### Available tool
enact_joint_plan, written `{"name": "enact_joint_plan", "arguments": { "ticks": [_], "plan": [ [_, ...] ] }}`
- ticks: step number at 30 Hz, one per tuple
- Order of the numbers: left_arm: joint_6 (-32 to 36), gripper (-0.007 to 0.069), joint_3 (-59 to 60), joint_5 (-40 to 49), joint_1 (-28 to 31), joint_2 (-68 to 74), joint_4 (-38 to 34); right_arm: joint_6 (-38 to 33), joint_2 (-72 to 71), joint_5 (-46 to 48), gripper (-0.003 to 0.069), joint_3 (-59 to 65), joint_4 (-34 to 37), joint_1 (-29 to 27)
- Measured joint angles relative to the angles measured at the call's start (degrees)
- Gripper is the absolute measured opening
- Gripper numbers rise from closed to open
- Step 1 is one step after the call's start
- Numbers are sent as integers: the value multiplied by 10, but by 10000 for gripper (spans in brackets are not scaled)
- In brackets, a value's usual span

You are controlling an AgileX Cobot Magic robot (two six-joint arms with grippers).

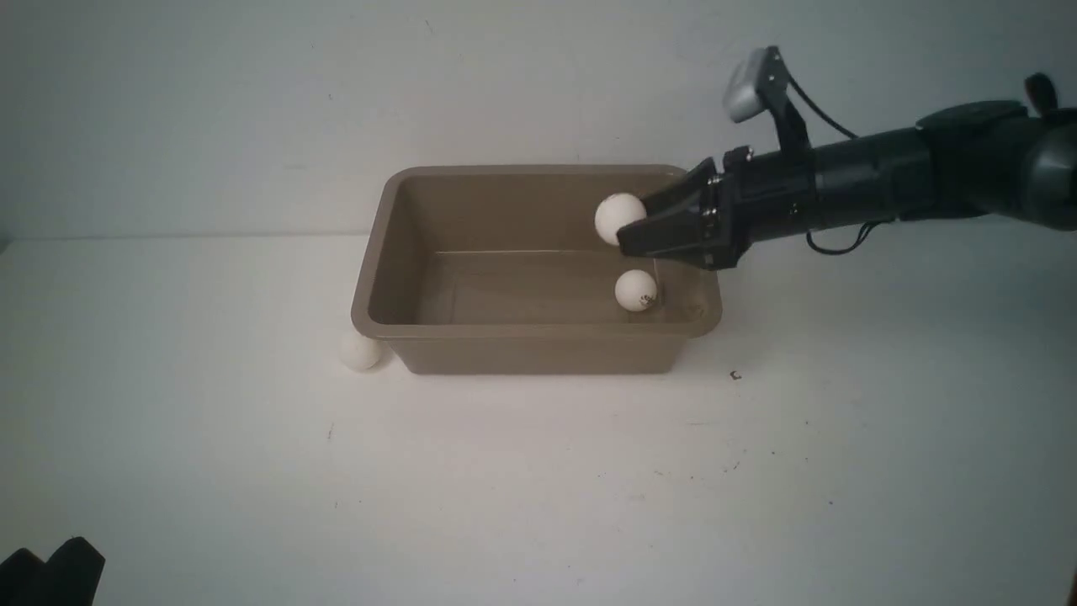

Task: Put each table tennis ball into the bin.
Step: Use the right arm to put the table tennis ball into the box, then use the left arm to clamp the table tennis ball closest to it

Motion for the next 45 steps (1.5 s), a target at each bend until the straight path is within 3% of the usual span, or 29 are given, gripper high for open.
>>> {"name": "enact_joint_plan", "arguments": {
  "ticks": [4, 6, 9, 12, 19, 21, 29, 35, 38, 45],
  "plan": [
    [72, 289, 0, -27, 0, 0, 0, 63, 0, -48, 365, -21, -18, 12],
    [99, 289, 0, -41, 0, 0, 0, 85, 0, -68, 430, -34, -28, 14],
    [126, 289, 0, -77, 0, 3, -2, 109, 0, -89, 598, -68, -53, 21],
    [132, 289, 0, -110, 0, 37, -4, 138, -11, -90, 643, -96, -83, 26],
    [149, 291, -2, -147, 0, 167, -4, 167, -89, -100, 619, -131, -149, 27],
    [152, 330, -32, -147, 0, 239, -1, 183, -131, -109, 608, -137, -187, 27],
    [154, 535, -213, -113, 0, 396, -10, 286, -190, -72, 593, -137, -231, 27],
    [311, 563, -370, -1, 0, 555, 57, 311, -210, -35, 590, -137, -237, 27],
    [381, 561, -408, 11, 0, 613, 66, 317, -213, -23, 589, -137, -237, 27],
    [509, 510, -441, 29, 0, 708, 21, 324, -213, -12, 589, -137, -240, 27]
  ]
}}
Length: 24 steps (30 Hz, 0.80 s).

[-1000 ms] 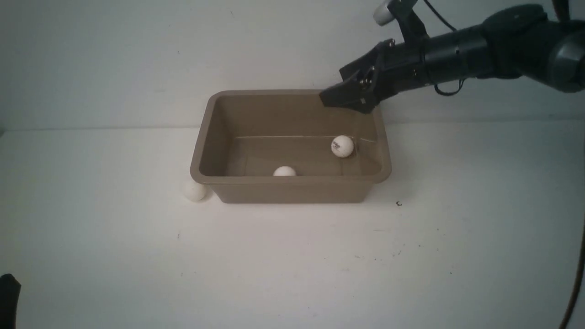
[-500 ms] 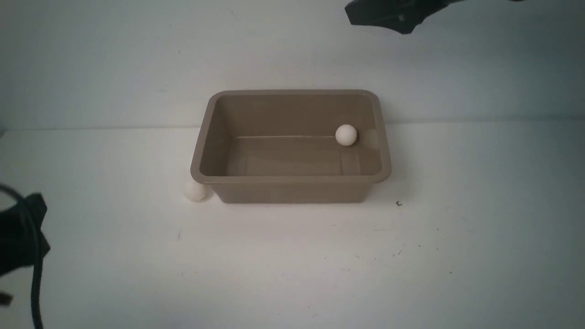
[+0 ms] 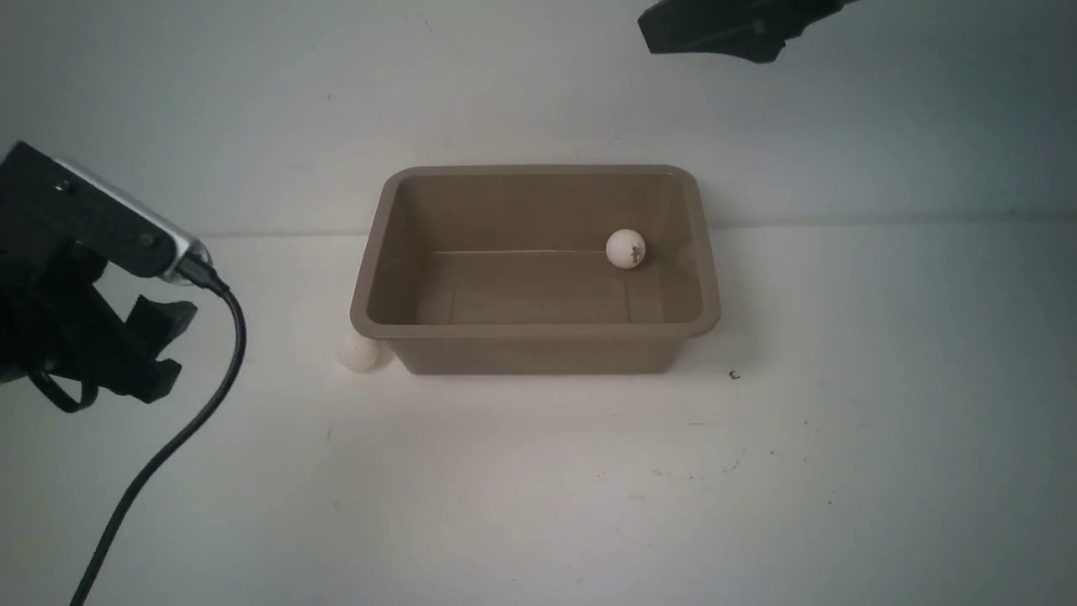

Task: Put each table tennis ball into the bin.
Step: Use the left arm to clamp the table tennis ball closest to it

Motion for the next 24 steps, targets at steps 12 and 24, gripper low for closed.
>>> {"name": "enact_joint_plan", "arguments": {
  "ticks": [12, 24],
  "plan": [
    [431, 499, -51, 119, -3, 150, -417, 2, 0, 26, 589, 0, 1, 0],
    [638, 499, -70, 248, 125, 292, -563, 3, 0, 50, 589, 0, 19, 0]
  ]
}}
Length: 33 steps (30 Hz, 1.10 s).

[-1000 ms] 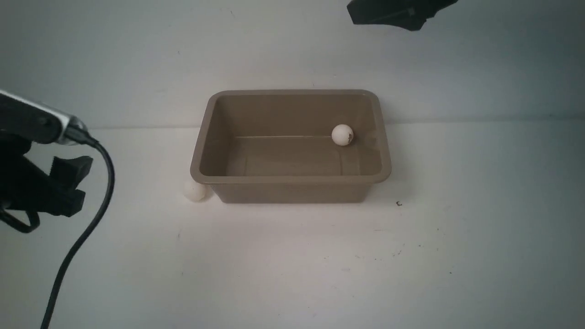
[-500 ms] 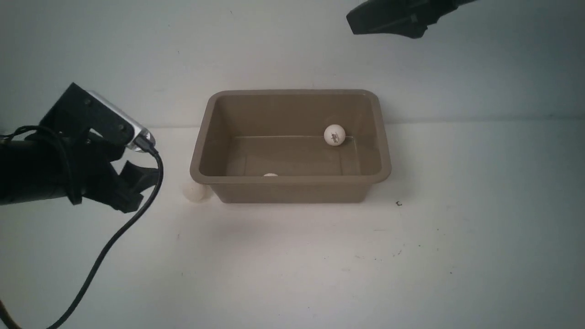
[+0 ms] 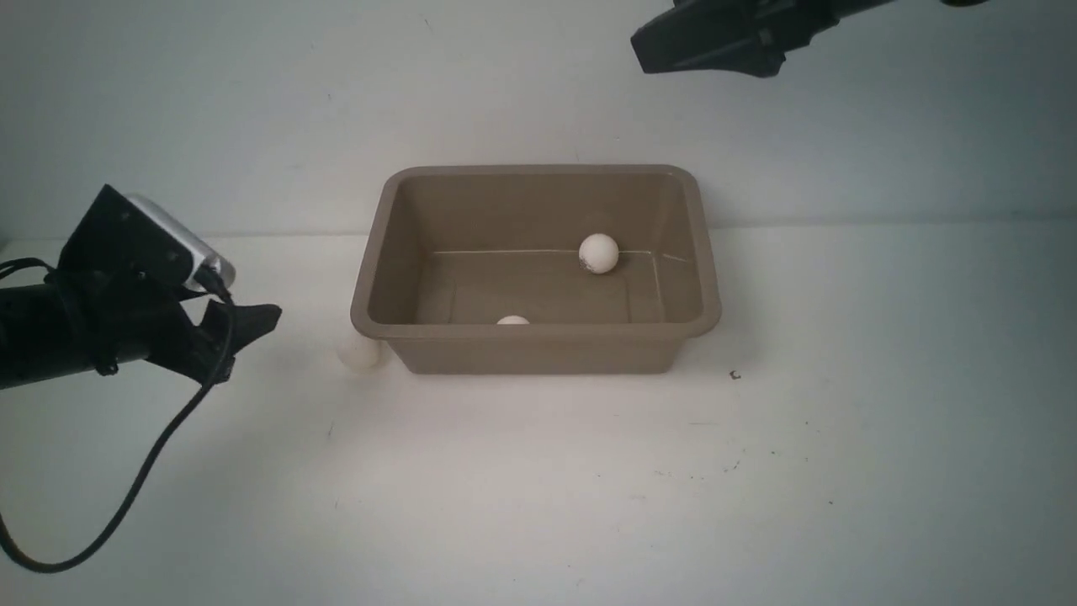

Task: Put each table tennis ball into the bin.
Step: Use the left arm to clamp the table tennis ball closest to it

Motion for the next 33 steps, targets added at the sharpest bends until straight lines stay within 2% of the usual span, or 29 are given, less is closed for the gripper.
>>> {"name": "enact_joint_plan", "arguments": {
  "ticks": [5, 10, 24, 33],
  "plan": [
    [-1, 499, -4, 60, 11, 21, -1, -7, 0, 0, 589, 0, 0, 0],
    [-11, 499, -12, 119, -3, 77, -1, -15, 0, -1, 588, 0, 0, 0],
    [-16, 499, -83, 120, -14, 183, -2, -26, 0, -1, 588, 0, 0, 0],
    [-37, 499, -138, 85, -70, 233, -3, -26, 0, -2, 588, 0, 0, 0]
  ]
}}
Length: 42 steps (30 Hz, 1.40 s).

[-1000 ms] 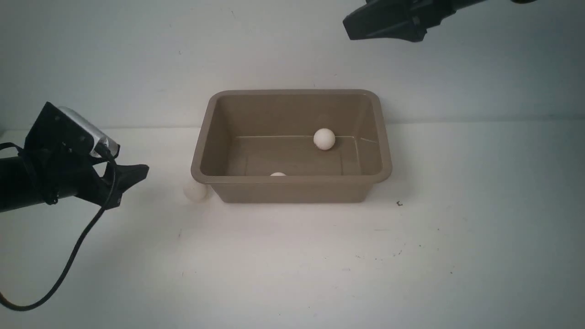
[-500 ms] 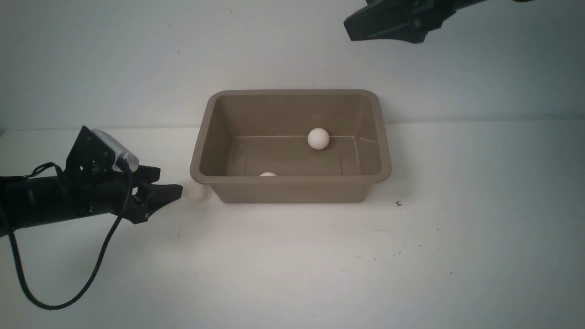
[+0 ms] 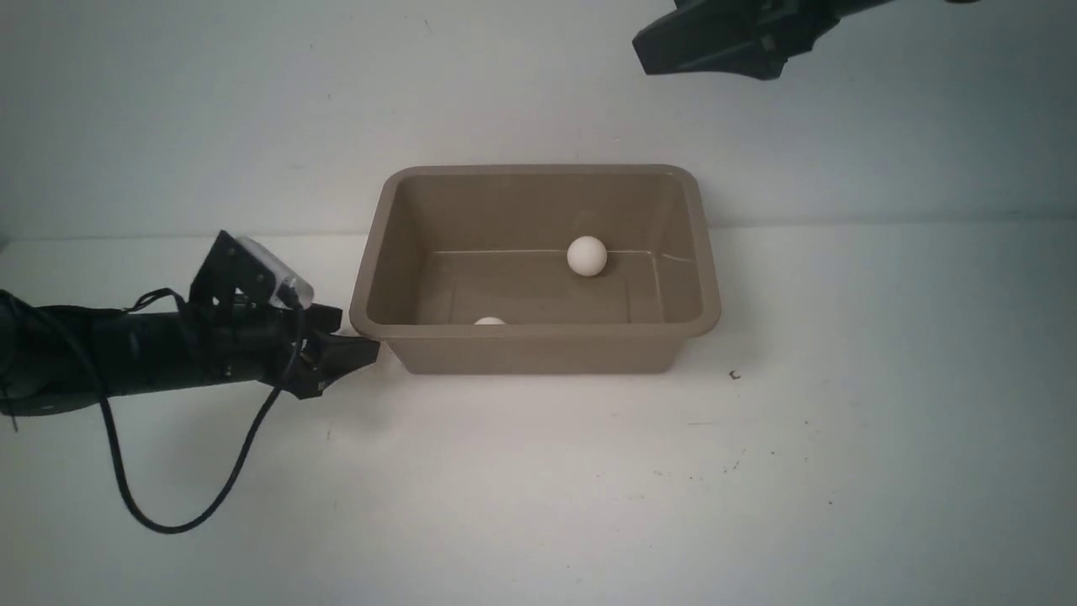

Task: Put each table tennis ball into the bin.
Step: Use the left arm to clamp the table tennis ball closest to it, then use the left arm to put the table tennis ball into the box

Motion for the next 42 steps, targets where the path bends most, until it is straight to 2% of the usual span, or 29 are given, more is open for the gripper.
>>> {"name": "enact_joint_plan", "arguments": {
  "ticks": [6, 8, 10, 15, 21, 24, 25, 30, 37, 39, 42],
  "plan": [
    [-2, 489, -11, -96, -30, 8, -1, 0, 0, 1, 588, 0, 0, 0],
    [1, 440, -14, -117, -36, 8, -5, 0, 0, 2, 588, 0, 0, 0],
    [3, 357, -15, -124, -39, 7, -7, 0, 0, 3, 588, 0, 0, 0],
    [31, 350, -15, -132, -29, -30, -3, 0, 0, 4, 588, 0, 0, 0],
    [39, 350, -15, -77, 35, -99, 21, 0, 0, 6, 567, 0, 0, 0],
    [39, 350, -15, -19, 58, -112, 28, 0, 0, 6, 556, 0, 0, 0],
    [43, 350, -18, 45, 62, -113, 32, 0, 0, 6, 548, 0, -1, 0],
    [44, 350, -53, 93, 2, -86, 38, 0, 0, 6, 546, 0, -11, 0],
    [37, 350, -136, 58, -75, -34, 16, 1, 0, 6, 546, 0, -14, 0],
    [19, 350, -165, 51, -83, -20, 16, 2, 0, 6, 546, 0, -14, 0],
    [-59, 391, -211, 38, -94, 10, 14, 2, 0, 6, 546, 0, -15, 0]
  ]
}}
